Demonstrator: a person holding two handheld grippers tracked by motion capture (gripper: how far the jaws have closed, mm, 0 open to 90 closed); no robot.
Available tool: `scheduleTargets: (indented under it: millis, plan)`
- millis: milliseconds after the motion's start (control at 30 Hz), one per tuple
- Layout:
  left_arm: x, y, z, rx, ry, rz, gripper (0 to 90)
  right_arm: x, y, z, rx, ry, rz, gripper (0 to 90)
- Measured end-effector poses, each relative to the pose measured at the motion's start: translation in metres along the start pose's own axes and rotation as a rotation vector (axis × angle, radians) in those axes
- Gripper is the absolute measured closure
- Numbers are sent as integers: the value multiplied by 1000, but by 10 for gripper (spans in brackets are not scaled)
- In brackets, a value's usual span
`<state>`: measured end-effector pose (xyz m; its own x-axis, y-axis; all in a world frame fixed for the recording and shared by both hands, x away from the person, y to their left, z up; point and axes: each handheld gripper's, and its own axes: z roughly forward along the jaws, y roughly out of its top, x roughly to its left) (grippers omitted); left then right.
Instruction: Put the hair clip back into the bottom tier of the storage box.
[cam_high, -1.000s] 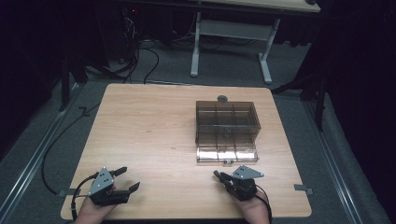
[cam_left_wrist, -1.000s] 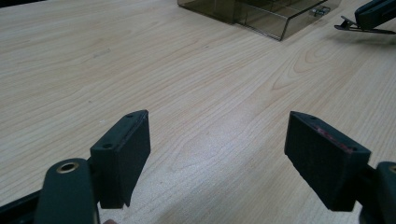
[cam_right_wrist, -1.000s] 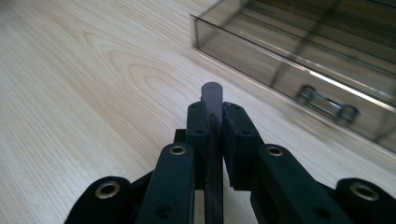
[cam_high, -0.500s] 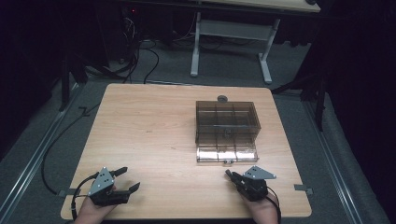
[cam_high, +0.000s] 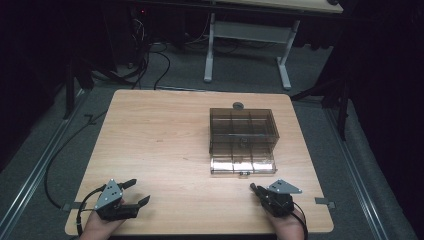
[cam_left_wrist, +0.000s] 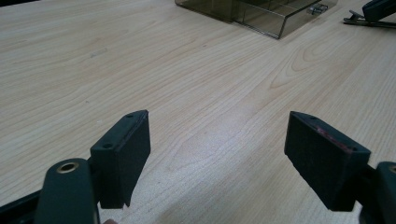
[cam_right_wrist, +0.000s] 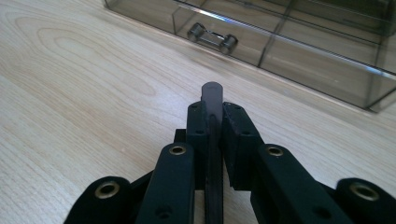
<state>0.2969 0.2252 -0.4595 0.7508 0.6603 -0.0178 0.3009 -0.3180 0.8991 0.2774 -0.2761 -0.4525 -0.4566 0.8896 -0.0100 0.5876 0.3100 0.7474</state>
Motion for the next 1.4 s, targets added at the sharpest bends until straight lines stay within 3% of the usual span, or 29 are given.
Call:
scheduleTargets:
  millis: [233,500,667,833,1100,1400]
  plan:
    - [0,0,0,0,2,-1,231,-7,-4,-3,3,-20,15,814]
    - [0,0,0,2,2,-1,231,-6,-2,-5,-18,-9,32,680]
    - [0,0,0,1,1,-2,231,-5,2,-4,7,-15,44,611]
    - [0,0,0,-4,7,2,230,-9,9,-11,24,-13,65,597]
    - [-1,0,-1,-11,7,6,232,-11,21,-17,120,11,92,532]
    - [-1,0,-1,-7,-4,12,233,-11,36,-11,248,35,72,537]
